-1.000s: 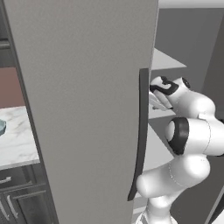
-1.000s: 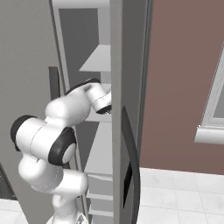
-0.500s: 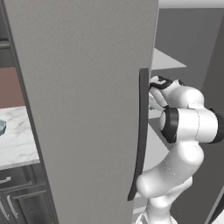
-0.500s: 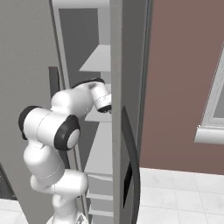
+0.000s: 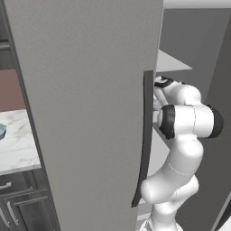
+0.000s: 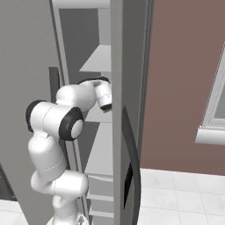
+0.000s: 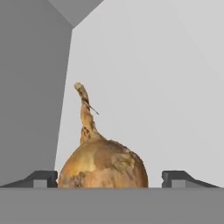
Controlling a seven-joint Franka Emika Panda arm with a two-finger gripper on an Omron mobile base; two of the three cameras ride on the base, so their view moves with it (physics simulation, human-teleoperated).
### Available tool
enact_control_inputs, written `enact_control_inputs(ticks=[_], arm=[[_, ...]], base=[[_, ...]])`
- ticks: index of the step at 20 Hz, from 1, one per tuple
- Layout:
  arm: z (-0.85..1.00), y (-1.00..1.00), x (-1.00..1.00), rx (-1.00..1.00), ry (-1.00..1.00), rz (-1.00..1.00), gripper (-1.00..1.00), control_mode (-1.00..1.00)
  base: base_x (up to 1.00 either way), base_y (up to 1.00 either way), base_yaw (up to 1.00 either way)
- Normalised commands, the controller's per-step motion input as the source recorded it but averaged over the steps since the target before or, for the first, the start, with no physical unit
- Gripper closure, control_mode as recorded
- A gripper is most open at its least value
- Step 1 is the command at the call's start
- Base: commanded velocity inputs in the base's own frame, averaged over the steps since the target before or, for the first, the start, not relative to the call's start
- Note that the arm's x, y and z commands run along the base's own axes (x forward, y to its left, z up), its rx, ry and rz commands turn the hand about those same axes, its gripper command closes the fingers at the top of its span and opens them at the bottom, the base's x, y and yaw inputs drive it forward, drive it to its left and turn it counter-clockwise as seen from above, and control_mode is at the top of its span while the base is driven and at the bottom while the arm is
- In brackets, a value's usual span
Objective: Take the lime and onion out of the freezer and place them in the tupperware container on the counter. Then put the tupperware containing the vegetables back in the freezer.
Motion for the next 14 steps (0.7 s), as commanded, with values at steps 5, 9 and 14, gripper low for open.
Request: enact_control_inputs(ticks=[5,9,14], arm=[[-0.17,0.0,0.18,0.01,0.0,0.0,-1.0,-1.0],[-0.3,0.18,-0.19,0.0,0.0,0.03,1.0,-1.0],[-0.33,0.25,-0.22,0.0,0.0,0.06,1.0,-1.0]], base=[[0.0,0.0,0.0],[0.0,0.0,0.0],[0.0,0.0,0.0]])
